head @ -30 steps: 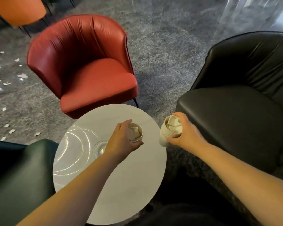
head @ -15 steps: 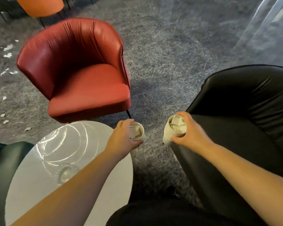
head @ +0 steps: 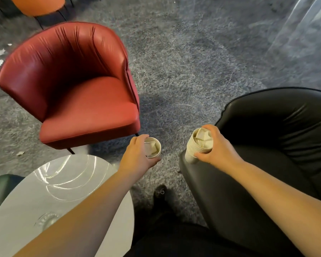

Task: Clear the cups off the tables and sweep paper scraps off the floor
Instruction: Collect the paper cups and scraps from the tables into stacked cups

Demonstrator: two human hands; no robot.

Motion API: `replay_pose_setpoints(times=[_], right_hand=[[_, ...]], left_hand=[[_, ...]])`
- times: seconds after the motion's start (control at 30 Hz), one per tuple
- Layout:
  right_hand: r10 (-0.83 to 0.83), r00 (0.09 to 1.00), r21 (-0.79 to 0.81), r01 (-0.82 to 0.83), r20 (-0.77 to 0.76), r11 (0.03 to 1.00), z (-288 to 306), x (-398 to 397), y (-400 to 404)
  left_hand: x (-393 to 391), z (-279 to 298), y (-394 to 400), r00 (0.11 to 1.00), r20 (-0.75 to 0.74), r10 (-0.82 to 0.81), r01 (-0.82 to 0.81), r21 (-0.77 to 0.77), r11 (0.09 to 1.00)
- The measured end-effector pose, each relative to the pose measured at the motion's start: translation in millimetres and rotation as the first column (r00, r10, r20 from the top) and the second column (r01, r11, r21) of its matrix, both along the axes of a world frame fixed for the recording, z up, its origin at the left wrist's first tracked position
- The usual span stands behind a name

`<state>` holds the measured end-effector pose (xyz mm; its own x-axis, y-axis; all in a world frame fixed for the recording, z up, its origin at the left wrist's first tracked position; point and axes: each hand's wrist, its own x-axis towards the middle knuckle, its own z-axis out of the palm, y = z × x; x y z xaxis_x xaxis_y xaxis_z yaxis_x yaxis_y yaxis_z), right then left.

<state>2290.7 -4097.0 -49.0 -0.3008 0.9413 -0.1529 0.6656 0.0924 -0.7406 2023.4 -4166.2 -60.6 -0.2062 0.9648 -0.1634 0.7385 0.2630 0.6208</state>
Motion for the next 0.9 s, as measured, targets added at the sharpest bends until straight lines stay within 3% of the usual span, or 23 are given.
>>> replay_pose_setpoints(times=[0.6,0.9], right_hand=[[-0.160,0.986,-0.012,0.160,0.045,0.987,7.9,-136.5,280.8],[-0.179,0.984,-0.033,0.179,0.013,0.983,10.8,-187.9,385.8]], left_hand=[[-139.0,5.1,322.8,0.980,-0.017,-0.200,0.201,0.039,0.979],[-179.3,10.8,429.8,0.978,0.032,-0.208,0.207,0.048,0.977]])
